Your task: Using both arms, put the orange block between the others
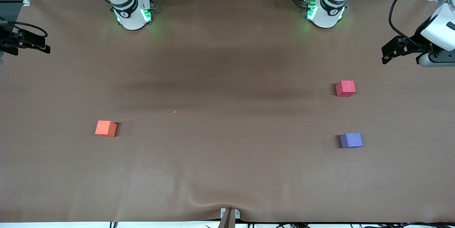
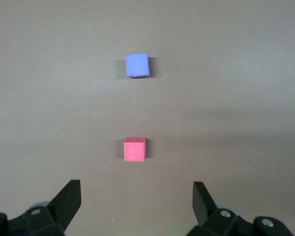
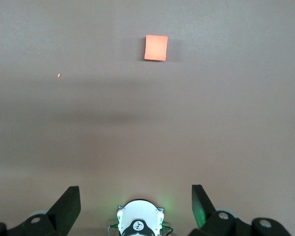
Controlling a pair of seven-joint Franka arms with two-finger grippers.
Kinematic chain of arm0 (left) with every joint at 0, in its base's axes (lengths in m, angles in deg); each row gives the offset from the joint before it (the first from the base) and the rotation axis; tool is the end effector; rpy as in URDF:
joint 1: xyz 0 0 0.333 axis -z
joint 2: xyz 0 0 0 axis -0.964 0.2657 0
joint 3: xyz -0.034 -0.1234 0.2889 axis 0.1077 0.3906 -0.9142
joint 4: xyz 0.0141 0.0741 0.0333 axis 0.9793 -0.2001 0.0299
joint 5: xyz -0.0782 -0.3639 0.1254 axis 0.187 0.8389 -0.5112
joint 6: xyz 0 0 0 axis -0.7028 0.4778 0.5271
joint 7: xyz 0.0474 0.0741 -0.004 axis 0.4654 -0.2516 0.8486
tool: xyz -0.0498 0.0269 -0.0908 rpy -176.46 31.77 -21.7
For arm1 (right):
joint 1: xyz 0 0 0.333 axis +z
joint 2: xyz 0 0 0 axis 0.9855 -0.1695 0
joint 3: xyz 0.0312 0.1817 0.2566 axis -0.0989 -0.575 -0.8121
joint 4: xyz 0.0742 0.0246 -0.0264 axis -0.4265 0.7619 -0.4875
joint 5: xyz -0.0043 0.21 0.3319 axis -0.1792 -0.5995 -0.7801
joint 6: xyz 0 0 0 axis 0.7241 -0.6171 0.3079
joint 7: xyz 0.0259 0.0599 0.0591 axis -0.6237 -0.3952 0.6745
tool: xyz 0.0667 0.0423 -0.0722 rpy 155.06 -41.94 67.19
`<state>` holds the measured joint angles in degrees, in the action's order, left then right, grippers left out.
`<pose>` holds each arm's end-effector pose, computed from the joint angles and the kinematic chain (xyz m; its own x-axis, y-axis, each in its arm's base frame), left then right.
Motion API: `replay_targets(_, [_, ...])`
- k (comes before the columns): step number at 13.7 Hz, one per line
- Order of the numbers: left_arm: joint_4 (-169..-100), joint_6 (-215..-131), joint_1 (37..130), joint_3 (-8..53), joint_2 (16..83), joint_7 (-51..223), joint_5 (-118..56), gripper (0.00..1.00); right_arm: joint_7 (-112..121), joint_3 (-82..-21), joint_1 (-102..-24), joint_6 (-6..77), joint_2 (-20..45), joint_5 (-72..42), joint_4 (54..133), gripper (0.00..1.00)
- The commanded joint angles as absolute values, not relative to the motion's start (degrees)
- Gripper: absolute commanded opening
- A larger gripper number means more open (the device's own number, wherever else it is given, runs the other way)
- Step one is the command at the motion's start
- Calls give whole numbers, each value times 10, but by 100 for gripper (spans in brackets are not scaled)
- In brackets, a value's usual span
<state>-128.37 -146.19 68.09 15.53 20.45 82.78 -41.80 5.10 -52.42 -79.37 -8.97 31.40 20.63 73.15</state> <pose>0.5342 -0.0446 0.6325 0.9996 -0.0243 0.0115 -0.0238 -0.9987 -0.0458 0.5397 -0.0274 0.6506 0.9784 0.0450 -0.2018 0.0392 -0.9987 -0.0328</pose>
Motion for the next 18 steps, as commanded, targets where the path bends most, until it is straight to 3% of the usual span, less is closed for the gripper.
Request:
replay_targets(1, [-1271,-1450,662,156,211,813,-392,100,46,-525,-795,-95,312,209,720,100])
replay_targets(18, [-1277,-1438,663,160,228,825,-396,100,46,-525,-795,-95,312,209,720,100])
